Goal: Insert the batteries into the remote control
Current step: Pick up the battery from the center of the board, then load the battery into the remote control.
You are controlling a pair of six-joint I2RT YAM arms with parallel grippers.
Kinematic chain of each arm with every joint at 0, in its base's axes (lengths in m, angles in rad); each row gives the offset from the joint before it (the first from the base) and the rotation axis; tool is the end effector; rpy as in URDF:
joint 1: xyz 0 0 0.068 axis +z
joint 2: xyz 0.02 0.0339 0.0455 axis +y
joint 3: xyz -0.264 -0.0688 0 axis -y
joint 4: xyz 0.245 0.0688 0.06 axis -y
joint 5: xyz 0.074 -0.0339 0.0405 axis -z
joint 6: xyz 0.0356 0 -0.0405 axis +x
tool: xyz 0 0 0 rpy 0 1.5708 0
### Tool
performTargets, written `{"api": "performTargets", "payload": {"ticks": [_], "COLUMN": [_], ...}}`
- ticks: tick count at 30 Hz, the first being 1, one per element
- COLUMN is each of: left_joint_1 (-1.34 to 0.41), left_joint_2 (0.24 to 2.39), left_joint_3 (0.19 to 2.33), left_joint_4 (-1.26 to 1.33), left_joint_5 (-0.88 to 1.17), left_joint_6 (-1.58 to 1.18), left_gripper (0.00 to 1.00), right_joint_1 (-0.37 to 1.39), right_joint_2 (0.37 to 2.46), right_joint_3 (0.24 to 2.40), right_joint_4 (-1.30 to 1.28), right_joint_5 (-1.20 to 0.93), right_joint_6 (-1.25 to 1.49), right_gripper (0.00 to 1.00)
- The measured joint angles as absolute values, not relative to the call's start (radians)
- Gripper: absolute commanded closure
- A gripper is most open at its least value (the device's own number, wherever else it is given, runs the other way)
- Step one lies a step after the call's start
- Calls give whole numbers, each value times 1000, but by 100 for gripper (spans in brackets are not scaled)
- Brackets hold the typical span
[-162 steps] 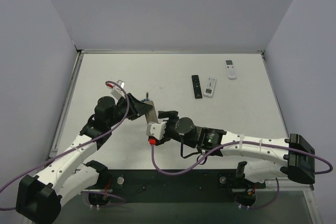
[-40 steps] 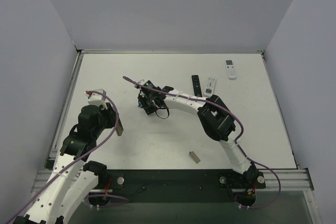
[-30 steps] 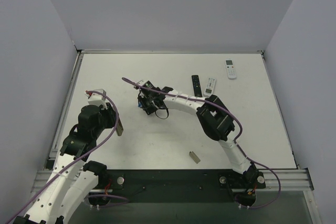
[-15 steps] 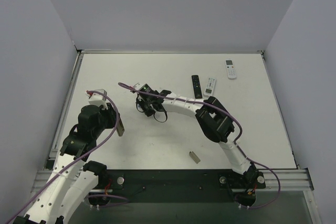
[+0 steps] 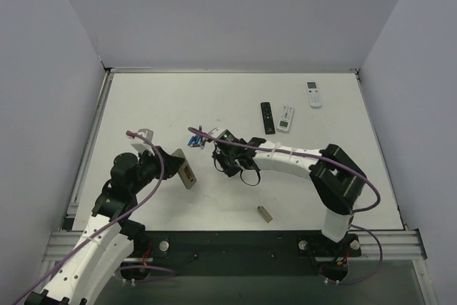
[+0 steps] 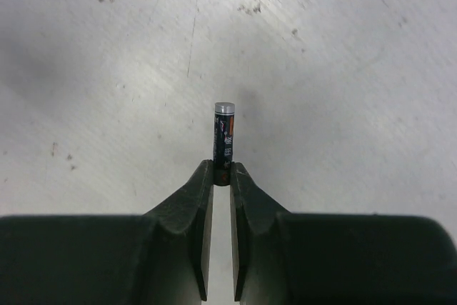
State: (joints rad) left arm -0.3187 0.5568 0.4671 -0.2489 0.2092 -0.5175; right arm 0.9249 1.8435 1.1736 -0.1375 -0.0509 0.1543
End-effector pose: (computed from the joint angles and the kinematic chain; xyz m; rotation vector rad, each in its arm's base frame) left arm 0.1381 -0.0534 0.2547 -0.0498 1.9759 -0.7557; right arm 0.2370 0.3174 0.1835 -0.9454 2.2644 0.5596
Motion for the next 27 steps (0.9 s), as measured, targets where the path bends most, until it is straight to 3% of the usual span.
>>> {"api": "performTargets", "payload": {"ticks": [7, 12, 17, 27], "left_joint_1": [-319, -319, -319, -319], "left_joint_2": [565, 597, 580, 559], "left_joint_3": [169, 136, 120, 99], "left_joint_4": [234, 475, 661, 748], "left_joint_5": [369, 429, 457, 472], "left_joint_6": [-775, -855, -889, -919], "left_gripper": [100, 100, 100, 100], "right_joint_1": [939, 989, 1082, 1176], "right_joint_2": [1514, 1357, 1317, 1333], "right_joint_3": [1044, 1040, 1065, 1187], "right_joint_4": [-165, -195, -247, -308], "right_joint_5": [-25, 0, 24, 47], "right_joint_6": [228, 279, 314, 353], "right_gripper": [100, 100, 100, 100]}}
